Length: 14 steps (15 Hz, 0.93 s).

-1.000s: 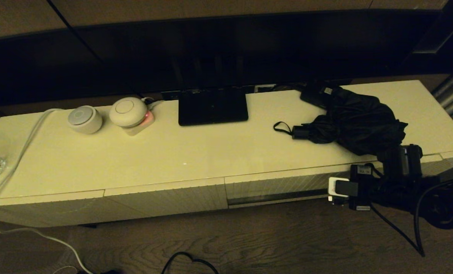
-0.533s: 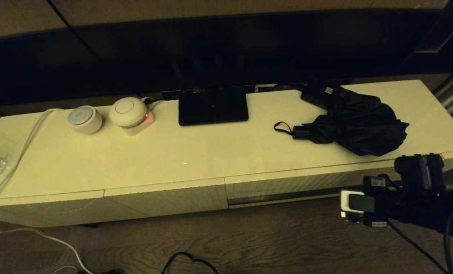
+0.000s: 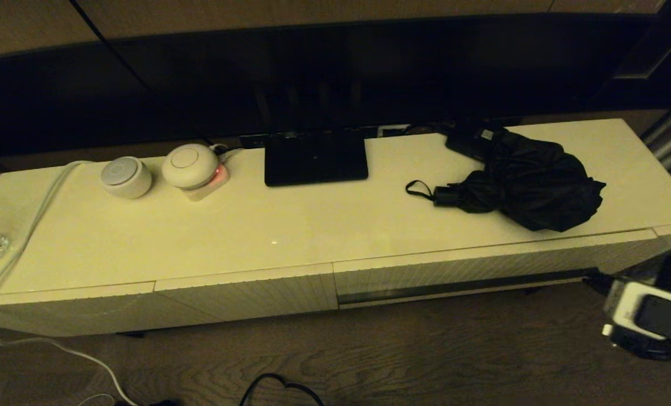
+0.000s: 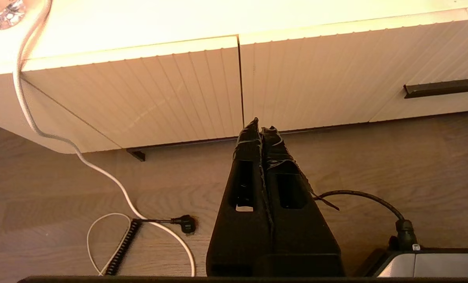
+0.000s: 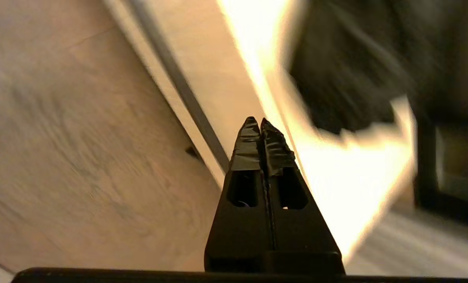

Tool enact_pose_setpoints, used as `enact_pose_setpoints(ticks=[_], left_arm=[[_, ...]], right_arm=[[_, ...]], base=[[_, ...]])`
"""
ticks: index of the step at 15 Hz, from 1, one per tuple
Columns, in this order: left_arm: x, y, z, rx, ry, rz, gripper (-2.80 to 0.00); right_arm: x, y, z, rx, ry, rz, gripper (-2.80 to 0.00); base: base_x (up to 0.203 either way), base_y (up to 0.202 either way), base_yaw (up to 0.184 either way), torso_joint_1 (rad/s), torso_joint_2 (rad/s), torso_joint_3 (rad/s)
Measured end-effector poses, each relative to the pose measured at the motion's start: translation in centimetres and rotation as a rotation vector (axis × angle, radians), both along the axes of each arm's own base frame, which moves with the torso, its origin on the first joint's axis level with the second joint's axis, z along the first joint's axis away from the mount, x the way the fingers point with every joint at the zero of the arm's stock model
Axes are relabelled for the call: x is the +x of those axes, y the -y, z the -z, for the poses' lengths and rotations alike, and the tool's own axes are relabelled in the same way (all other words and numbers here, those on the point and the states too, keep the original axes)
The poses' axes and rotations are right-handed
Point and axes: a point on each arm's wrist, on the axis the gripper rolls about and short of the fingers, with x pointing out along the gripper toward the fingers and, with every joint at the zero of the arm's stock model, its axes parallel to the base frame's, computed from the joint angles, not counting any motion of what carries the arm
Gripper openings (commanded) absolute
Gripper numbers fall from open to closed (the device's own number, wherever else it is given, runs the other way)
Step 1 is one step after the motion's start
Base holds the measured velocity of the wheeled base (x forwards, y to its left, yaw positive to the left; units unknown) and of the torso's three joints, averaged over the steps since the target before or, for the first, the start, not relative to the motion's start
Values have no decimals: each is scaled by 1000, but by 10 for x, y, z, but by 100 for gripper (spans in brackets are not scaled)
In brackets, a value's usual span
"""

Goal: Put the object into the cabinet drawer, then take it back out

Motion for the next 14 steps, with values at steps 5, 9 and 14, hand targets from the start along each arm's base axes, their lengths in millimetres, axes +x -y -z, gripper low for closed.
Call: enact_pose_setpoints(ticks=[5,9,14], left_arm=[[0,0,0,1,0,0,-280],[0,0,0,1,0,0,-280],[0,0,0,0,0,1,-280]], right_arm=[[-94,14,-4,338,122,244,-280],[-153,16,24,698,132,396,-280],[-189,16,61,1041,185,409,-280]], base=[[0,0,0,0,0,0],[0,0,0,0,0,0],[0,0,0,0,0,0]])
